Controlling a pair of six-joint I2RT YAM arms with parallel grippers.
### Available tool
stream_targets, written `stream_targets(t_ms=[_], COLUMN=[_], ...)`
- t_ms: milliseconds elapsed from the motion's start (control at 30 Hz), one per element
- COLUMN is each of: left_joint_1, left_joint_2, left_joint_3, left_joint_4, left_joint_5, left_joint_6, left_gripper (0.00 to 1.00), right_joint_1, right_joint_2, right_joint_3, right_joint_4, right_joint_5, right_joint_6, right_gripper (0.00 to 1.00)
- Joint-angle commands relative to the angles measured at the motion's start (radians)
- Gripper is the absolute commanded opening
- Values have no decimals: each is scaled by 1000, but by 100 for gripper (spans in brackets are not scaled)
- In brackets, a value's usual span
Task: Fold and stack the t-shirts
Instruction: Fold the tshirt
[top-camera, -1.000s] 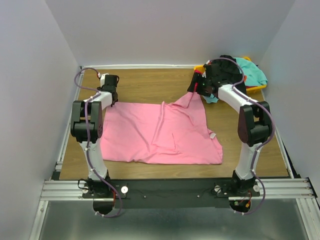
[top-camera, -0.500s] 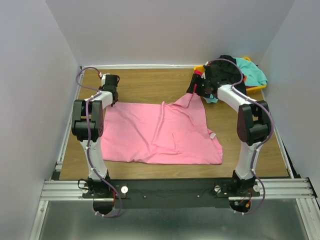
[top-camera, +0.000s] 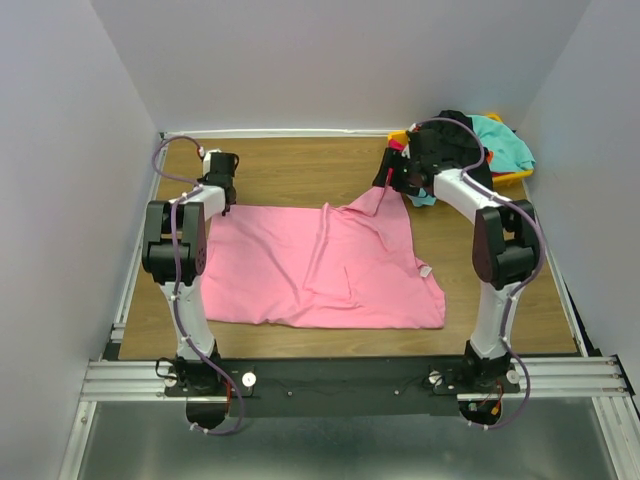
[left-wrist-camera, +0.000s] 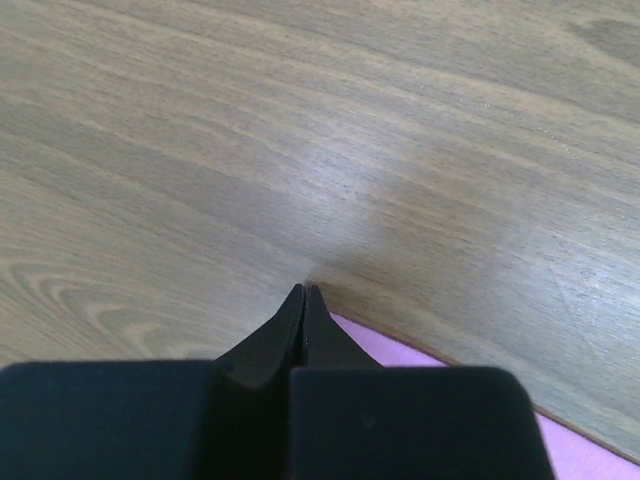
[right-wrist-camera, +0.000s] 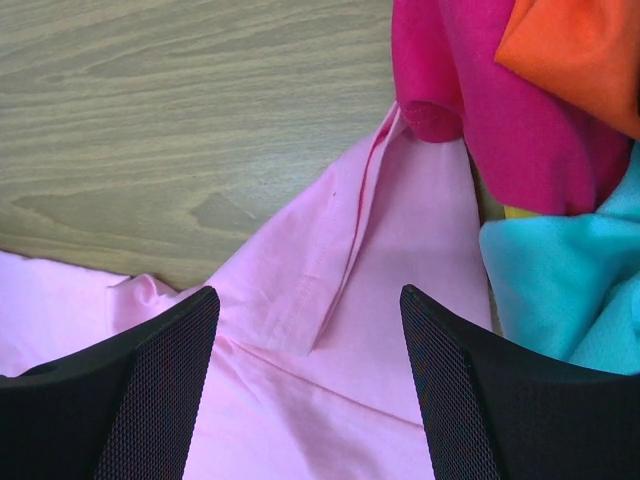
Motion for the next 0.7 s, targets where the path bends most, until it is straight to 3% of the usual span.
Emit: stream_targets(t_ms=[0, 433, 667], left_joint_1=[9, 29, 31], left_joint_2=[-18, -93, -107], left_joint_3=[-45, -114, -123], left_joint_4=[-42, 5, 11], left_joint_5=[-45, -50, -47], left_joint_6=[7, -2, -5], left_gripper=[0, 0, 0], right_joint_1=[-2, 0, 0], right_joint_2=[64, 261, 315], right_joint_3=[50, 228, 263], right_joint_4=[11, 10, 10], right_joint_5=[-28, -33, -47], right_joint_6=[-11, 17, 26], right_gripper=[80, 78, 69])
